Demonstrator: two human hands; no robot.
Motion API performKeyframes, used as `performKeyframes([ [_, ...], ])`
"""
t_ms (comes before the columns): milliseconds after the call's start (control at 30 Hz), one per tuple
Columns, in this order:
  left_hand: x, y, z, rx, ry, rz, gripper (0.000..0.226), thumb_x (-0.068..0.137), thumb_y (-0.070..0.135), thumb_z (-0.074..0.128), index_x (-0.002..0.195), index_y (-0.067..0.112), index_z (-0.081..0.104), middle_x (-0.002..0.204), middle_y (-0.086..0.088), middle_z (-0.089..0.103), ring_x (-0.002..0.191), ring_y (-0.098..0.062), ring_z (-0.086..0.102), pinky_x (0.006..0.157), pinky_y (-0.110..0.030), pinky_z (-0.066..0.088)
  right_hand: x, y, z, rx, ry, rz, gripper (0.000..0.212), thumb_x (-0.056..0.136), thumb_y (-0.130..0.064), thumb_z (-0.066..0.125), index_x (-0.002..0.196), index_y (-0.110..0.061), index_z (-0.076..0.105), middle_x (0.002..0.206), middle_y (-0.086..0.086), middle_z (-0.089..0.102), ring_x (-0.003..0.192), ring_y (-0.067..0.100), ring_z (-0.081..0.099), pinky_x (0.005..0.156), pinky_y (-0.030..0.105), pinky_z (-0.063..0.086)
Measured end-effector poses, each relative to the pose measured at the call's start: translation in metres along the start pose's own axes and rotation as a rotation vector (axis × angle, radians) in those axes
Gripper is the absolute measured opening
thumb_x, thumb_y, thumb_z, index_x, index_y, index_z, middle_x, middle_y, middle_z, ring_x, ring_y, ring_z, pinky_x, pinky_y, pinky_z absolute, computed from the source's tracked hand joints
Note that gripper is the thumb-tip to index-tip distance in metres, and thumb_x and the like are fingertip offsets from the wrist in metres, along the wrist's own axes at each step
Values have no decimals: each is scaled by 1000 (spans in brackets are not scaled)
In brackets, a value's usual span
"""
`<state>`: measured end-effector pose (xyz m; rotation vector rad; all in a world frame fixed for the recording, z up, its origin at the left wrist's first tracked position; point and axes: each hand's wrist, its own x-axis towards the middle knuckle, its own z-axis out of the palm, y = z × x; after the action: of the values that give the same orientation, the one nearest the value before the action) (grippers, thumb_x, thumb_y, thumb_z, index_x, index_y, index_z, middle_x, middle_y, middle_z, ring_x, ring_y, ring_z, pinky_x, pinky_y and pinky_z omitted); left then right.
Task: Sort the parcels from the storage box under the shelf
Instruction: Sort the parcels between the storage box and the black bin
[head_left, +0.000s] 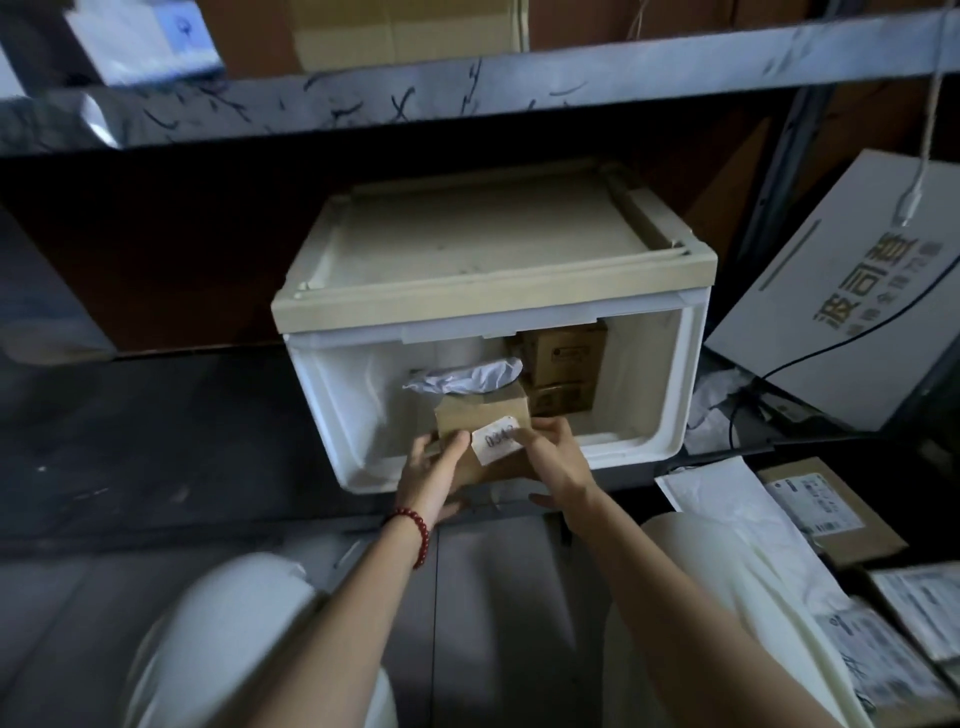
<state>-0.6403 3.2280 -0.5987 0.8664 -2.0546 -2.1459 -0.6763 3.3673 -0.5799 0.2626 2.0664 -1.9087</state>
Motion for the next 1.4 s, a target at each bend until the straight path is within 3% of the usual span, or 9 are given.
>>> performKeyframes([
  [67,-3,3,-10,-27,-27,29,46,82,47,66,122,33,47,120,-1,56,106,-23,58,68,-33,54,-3,-3,-2,15,-33,16,26,88,-36,61,111,-28,51,102,-12,55,104,18,50,65,34,51],
  [300,-10,1,-32,74,-45,85,37,86,47,61,117,31,50,113,2,55,110,-22,56,71,-34,55,-7,-2,-4,-90,-80,-4,25,91,-46,56,99,-22,54,105,-4,59,102,21,55,78,38,49],
  [467,-22,-8,-33,63,-36,17,51,83,53,60,124,28,42,118,3,57,109,-23,57,84,-45,54,-16,7,-3,-138,-95,44,55,87,-64,49,121,-21,46,119,2,54,110,26,56,81,43,47],
  [600,-32,-13,-30,45,-21,43,53,78,63,56,116,27,43,107,9,58,99,-17,60,76,-38,55,-15,10,-6,-138,-81,83,61,84,-67,51,130,-27,44,121,1,52,108,26,54,81,45,49],
  [700,-38,-16,-27,-5,-21,84,39,82,54,59,109,28,47,103,12,58,91,-8,60,64,-31,53,-14,16,-8,-162,-94,101,46,87,-58,55,125,-34,47,112,-1,56,98,21,55,86,45,50],
  [800,-40,-19,-29,71,-9,155,34,84,41,65,111,29,48,113,5,58,96,-11,59,77,-36,54,-14,26,-7,-150,-162,105,35,92,-43,55,124,-32,47,102,-4,57,94,16,55,86,44,48],
  [1033,-45,-26,-47,380,-34,165,86,70,31,80,140,30,30,134,5,42,119,-15,44,91,-29,40,-19,44,-2,-110,-231,112,28,90,-12,53,110,-30,48,103,-7,58,100,17,58,77,36,48],
  [1200,-48,-37,-53,472,-80,169,113,61,27,87,146,35,13,139,8,38,118,-10,37,94,-31,37,-18,48,-2,-117,-198,75,31,84,5,52,99,-22,46,95,-6,58,80,10,55,75,37,52],
  [1400,-44,-41,-59,490,-128,202,125,58,17,88,146,40,2,136,11,38,127,-16,42,106,-43,40,-23,48,-5,-92,-187,-90,39,76,16,54,86,-21,45,104,-3,60,99,18,55,68,31,47],
])
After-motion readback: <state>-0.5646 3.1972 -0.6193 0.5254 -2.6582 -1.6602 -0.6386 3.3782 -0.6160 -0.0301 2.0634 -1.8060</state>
